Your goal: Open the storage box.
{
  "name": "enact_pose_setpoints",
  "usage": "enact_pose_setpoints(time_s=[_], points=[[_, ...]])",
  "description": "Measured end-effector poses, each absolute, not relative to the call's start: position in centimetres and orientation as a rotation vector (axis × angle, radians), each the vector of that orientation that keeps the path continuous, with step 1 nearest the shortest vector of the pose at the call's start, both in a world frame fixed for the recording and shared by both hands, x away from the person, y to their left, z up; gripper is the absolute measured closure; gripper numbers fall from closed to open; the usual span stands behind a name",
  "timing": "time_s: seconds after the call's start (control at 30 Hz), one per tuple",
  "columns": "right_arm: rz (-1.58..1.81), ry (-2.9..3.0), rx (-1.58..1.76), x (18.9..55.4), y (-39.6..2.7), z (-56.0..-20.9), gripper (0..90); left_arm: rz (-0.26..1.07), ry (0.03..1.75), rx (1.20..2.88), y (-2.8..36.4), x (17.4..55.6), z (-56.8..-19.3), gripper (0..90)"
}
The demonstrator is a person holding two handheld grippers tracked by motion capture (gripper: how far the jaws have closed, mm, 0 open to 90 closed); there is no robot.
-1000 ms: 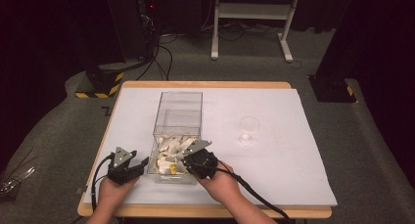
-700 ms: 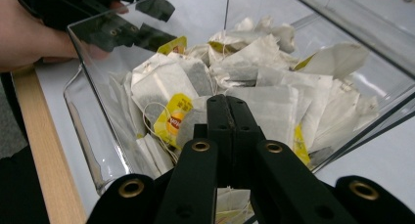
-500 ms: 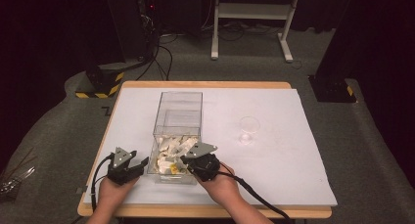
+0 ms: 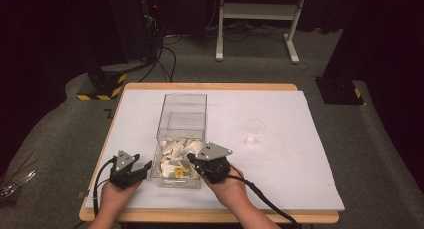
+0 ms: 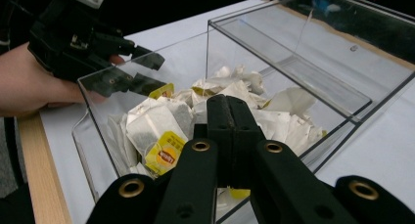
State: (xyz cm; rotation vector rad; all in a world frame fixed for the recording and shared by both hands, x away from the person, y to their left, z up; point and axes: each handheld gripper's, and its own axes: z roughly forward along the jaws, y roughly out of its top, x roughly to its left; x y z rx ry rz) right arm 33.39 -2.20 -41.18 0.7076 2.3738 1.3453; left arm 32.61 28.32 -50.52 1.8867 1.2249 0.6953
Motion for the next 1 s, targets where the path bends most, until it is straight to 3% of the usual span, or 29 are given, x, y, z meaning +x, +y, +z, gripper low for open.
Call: enact_pose_setpoints(time_s=[1.0], points=[[1.531,2.193,0.695,33.0,-4.1,-38.3,89.9,0.690,1.223,1.890,28.3,32.6,-50.5,42.5]])
